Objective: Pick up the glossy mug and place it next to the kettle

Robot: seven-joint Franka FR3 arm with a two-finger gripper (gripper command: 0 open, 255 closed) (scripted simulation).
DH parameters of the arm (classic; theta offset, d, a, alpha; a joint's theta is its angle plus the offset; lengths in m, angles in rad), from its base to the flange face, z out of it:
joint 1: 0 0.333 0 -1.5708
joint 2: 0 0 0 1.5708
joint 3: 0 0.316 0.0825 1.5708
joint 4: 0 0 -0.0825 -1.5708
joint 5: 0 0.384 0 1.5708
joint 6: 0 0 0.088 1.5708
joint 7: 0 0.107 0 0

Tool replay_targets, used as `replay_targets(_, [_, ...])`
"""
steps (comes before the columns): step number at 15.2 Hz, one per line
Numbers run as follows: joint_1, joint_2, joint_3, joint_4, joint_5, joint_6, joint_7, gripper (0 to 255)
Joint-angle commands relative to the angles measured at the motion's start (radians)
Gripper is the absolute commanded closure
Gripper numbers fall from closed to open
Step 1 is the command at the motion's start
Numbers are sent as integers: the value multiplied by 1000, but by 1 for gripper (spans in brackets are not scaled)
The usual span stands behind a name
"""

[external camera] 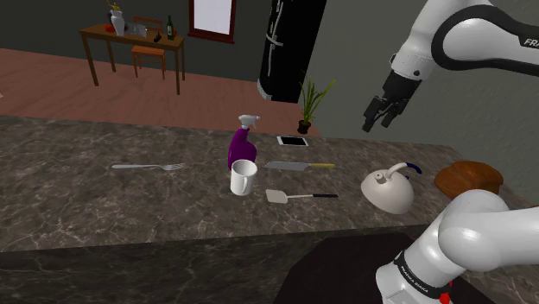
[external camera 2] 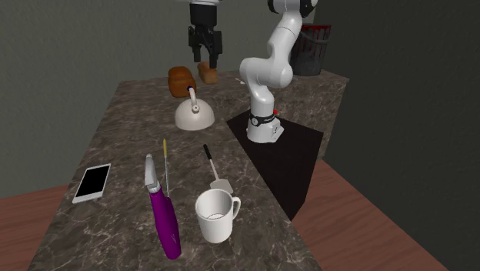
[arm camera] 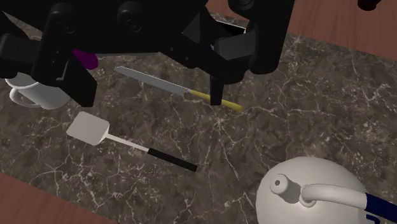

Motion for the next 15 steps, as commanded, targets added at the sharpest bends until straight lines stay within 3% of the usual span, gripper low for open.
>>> replay_targets(1, [0, 0, 0, 0, 0, 0, 0, 0])
replay_targets(15, [77, 409, 134, 25, 113, 365, 167, 0])
